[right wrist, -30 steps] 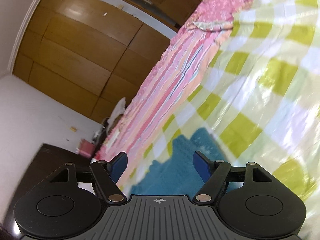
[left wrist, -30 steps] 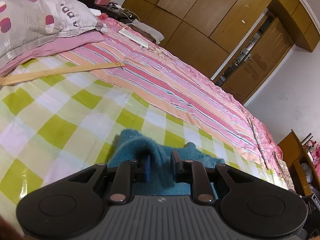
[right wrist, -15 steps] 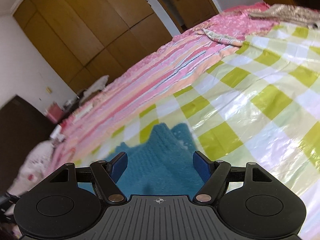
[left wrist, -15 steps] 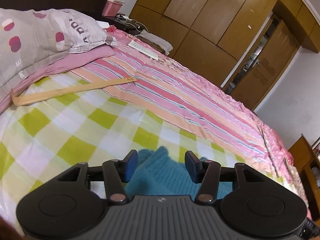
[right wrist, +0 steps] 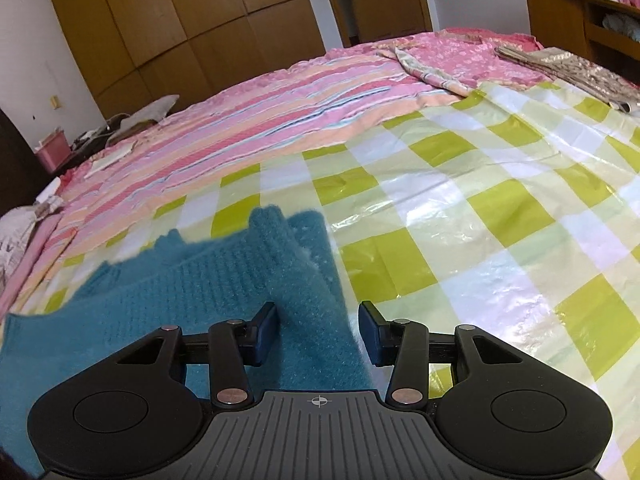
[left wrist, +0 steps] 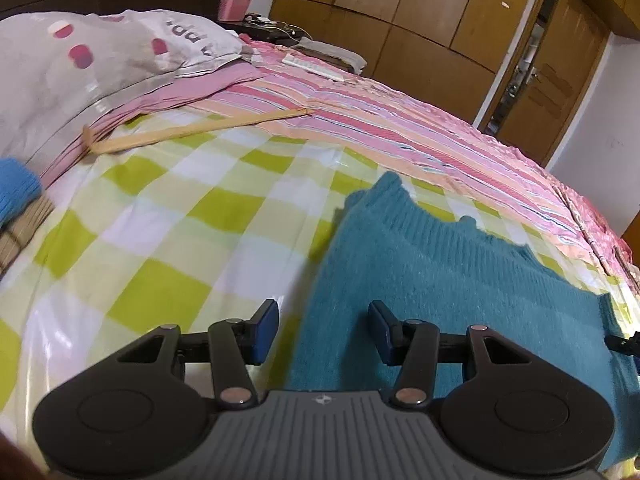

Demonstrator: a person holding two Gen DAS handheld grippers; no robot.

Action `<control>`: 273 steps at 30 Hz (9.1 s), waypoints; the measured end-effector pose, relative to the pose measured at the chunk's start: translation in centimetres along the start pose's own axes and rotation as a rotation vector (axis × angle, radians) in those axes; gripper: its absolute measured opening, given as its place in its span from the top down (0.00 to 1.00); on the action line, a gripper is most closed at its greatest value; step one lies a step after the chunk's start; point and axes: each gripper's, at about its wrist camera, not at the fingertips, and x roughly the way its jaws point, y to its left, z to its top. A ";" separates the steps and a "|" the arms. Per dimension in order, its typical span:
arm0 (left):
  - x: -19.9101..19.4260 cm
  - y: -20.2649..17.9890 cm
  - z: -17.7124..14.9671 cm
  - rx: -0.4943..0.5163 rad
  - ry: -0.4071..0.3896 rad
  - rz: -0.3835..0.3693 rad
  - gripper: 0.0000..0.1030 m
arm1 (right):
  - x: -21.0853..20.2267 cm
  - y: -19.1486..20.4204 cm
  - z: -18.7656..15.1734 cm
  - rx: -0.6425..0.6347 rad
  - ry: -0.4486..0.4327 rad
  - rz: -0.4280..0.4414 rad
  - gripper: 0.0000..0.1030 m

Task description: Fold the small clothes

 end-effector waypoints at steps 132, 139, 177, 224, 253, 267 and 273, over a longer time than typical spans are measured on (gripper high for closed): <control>-3.4 -16.0 -6.6 0.406 -0.124 -0.162 0.29 | -1.9 0.0 1.4 -0.136 0.003 0.154 0.41; -2.9 -16.5 -6.8 0.430 -0.127 -0.150 0.28 | -1.5 0.6 1.3 -0.189 -0.011 0.196 0.46; 1.3 -9.4 -3.5 0.332 -0.163 0.129 0.28 | 0.3 -2.5 1.9 -0.016 -0.028 0.115 0.91; -2.9 0.0 -6.2 -0.025 -0.068 -0.012 0.27 | 9.1 40.1 -6.6 -0.756 0.347 -0.006 0.07; -2.0 -3.8 -7.6 0.030 -0.140 -0.099 0.36 | -1.7 30.5 1.4 -0.550 0.244 0.306 0.70; -8.8 -13.7 -4.5 0.187 -0.223 -0.326 0.69 | -6.1 17.5 8.8 -0.251 0.144 0.435 0.75; -7.5 -21.5 -6.6 0.317 -0.185 -0.409 0.69 | -6.7 9.8 11.1 -0.174 0.107 0.408 0.79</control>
